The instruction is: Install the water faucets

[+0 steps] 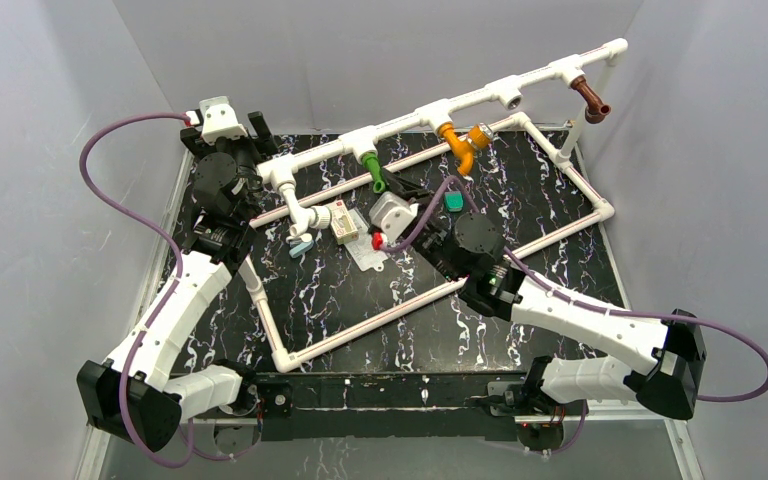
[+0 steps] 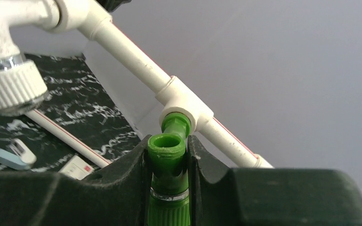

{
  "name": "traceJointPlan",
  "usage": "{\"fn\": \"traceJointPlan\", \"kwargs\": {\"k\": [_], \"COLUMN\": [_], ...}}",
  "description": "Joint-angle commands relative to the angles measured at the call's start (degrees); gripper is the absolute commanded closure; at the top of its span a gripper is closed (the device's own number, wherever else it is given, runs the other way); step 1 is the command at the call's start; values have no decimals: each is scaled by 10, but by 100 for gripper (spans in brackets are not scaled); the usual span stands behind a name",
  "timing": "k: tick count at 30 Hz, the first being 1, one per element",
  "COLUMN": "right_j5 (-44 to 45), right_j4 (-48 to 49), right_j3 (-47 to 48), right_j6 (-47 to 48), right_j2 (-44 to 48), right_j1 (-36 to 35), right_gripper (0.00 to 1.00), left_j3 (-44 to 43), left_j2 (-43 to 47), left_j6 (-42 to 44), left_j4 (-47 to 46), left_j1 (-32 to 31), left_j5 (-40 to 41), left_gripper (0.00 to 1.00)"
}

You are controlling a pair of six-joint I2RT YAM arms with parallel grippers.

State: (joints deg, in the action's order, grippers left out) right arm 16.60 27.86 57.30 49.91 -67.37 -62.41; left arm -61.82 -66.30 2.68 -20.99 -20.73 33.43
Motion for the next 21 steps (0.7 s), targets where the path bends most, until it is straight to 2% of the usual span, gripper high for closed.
{"fn": "traceJointPlan", "kwargs": {"k": [1,5,15,21], "right_j5": [7,33,91,116], "right_j4": [72,88,124,118], "right_j3": [34,33,-5,-24], "right_j6": [-180,-252,-351,-476], "right_j2": [-4,-8,-9,-6], "right_j1": [-1,0,-1,-1], "right_gripper": [99,99,99,99], "left_j3": [70,70,71,71], "left_j2": [-33,-32,-29,-29], "left_j6": [6,6,6,6], "left_j4": [193,193,193,194], "left_j1": [-4,-4,-4,-4], "left_j5": [-5,-5,-6,-5], "left_gripper": [24,24,23,23]}}
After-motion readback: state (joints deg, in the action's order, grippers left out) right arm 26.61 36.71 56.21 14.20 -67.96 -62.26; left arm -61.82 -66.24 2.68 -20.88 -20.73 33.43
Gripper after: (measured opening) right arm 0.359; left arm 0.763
